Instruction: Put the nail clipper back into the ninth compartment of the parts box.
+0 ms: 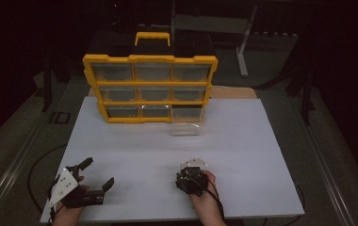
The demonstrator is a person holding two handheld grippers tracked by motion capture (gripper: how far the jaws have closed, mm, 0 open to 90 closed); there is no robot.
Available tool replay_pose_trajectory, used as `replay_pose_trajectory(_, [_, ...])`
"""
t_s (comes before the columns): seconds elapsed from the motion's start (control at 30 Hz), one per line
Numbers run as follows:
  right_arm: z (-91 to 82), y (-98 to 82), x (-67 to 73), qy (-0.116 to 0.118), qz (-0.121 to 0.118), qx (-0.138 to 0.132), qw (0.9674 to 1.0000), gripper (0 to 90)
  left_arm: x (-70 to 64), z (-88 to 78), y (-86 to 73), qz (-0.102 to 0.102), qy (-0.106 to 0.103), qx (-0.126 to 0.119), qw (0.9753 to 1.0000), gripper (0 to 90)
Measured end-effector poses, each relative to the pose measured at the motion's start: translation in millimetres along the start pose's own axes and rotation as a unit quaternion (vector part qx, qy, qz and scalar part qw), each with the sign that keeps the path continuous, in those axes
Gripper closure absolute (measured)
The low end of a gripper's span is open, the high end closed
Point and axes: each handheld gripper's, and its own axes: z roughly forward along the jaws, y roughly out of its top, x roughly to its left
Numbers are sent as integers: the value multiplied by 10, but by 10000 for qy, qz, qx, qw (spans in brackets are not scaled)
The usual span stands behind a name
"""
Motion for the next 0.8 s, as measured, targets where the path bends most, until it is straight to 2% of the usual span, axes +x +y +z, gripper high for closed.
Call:
replay_pose_trajectory(0.1, [34, 4, 24, -141, -29, 139, 9998, 587, 1, -1, 1, -5, -4, -4, 10000, 2])
replay_pose_trajectory(0.3, [48, 34, 63, -199, -141, 315, 9992, 643, -1, 3, 0, -7, -6, -2, 10000, 2])
replay_pose_trajectory(0.53, [54, 56, 56, -118, -185, 416, 9989, 684, 7, -3, 1, -23, -2, -23, 10000, 2])
replay_pose_trajectory(0.57, [59, 69, 60, -106, -322, 459, 9984, 744, 8, -2, 0, -31, -4, -22, 10000, 2])
replay_pose_trajectory(0.6, [60, 79, 59, -76, -349, 492, 9982, 775, 5, 0, -1, -17, -2, -2, 10000, 2])
replay_pose_trajectory(0.67, [62, 86, 58, -68, -356, 513, 9980, 776, 3, 1, -1, -11, -2, 2, 10000, 2])
replay_pose_trajectory(0.73, [63, 98, 61, -68, -468, 556, 9973, 777, 0, 5, -2, -8, -6, 10, 10000, 2])
replay_pose_trajectory(0.8, [64, 121, 33, 50, -530, 611, 9967, 777, 3, 8, -3, -11, -8, 15, 10000, 2])
